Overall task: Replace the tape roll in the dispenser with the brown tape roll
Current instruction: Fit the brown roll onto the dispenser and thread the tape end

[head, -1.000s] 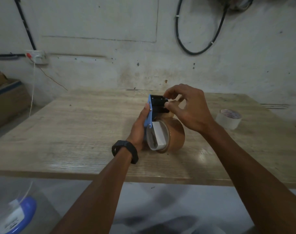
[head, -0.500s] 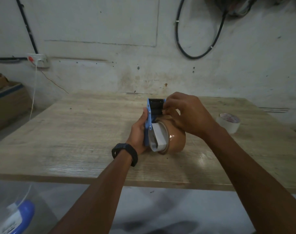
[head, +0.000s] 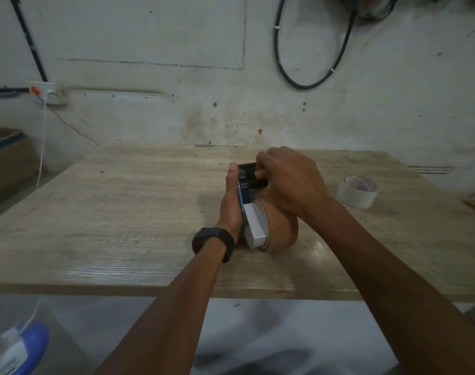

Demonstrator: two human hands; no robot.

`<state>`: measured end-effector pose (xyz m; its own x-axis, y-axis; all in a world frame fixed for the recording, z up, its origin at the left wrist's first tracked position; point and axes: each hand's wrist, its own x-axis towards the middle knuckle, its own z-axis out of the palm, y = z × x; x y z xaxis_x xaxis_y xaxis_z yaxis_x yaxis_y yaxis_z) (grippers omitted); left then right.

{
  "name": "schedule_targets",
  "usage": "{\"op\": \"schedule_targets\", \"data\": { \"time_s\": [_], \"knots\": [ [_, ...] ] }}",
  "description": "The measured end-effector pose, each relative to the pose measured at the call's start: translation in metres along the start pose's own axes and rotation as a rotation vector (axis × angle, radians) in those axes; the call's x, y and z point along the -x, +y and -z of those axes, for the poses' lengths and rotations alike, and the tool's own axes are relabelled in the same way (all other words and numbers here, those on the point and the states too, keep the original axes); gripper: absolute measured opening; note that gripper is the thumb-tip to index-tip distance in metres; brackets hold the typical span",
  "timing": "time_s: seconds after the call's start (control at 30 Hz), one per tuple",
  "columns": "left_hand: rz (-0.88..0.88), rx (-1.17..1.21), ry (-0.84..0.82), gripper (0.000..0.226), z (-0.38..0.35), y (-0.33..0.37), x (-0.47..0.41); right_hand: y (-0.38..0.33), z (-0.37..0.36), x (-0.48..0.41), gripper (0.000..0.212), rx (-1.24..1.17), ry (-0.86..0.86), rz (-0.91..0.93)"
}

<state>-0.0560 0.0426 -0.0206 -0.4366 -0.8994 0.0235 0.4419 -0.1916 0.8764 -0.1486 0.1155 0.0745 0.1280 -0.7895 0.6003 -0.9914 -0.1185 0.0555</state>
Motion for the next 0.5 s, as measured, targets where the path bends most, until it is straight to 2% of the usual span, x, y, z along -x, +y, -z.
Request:
{"op": "schedule_targets", "data": {
  "time_s": [0.13,0.17,0.3,0.5],
  "knots": [
    [-0.053,0.004,-0.004,0.067,-0.002,-0.003,0.000,-0.006,-0.003,-0.006,0.003,-0.014,0.032,-0.006],
    [-0.057,0.007,-0.008,0.066,-0.003,-0.003,0.001,-0.007,-0.006,-0.006,0.004,-0.039,0.059,-0.027],
    [-0.080,-0.016,-0.025,0.090,0.001,-0.003,0.002,-0.003,-0.018,-0.001,0.011,-0.202,0.212,-0.068],
    [-0.105,-0.071,-0.034,0.081,0.005,-0.002,0.004,0.001,-0.021,0.002,0.014,-0.317,0.391,-0.038]
  ]
}}
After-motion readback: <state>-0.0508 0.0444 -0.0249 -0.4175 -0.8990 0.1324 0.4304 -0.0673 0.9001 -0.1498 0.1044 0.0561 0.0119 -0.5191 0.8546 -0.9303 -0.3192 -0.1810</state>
